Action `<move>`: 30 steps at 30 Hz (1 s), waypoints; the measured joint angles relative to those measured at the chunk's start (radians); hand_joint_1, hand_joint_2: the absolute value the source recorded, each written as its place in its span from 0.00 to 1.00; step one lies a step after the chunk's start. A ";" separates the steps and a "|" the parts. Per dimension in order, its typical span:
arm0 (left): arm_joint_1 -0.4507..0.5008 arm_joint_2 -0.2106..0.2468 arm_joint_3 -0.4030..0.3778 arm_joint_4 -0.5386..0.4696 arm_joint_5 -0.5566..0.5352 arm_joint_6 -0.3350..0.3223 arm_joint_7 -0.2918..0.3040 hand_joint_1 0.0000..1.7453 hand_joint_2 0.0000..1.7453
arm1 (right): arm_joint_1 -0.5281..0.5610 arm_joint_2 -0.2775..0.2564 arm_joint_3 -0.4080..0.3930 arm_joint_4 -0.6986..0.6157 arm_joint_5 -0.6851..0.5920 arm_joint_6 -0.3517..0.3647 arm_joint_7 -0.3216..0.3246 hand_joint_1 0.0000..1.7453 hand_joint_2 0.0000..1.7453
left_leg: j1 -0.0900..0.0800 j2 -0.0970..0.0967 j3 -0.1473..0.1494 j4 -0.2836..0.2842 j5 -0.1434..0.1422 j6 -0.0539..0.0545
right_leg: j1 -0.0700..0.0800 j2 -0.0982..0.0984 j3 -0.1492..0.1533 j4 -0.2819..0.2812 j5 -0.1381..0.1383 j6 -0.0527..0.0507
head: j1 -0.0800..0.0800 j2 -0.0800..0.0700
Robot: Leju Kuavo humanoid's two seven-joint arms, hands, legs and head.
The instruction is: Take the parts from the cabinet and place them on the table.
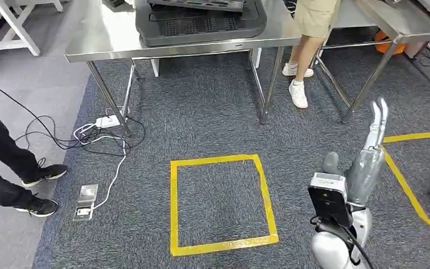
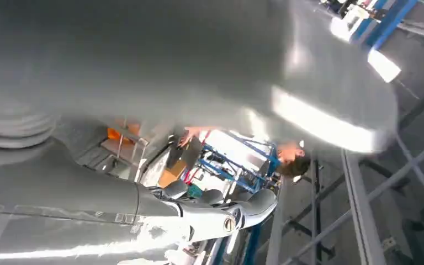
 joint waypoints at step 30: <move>0.004 -0.001 0.000 0.000 0.002 0.005 0.003 0.00 0.00 | 0.023 0.000 -0.001 -0.010 0.029 0.000 0.010 0.00 1.00 | -0.002 -0.054 0.044 -0.049 0.017 0.005 | -0.009 0.012 -0.004 0.002 0.003 0.011 | -0.017 0.000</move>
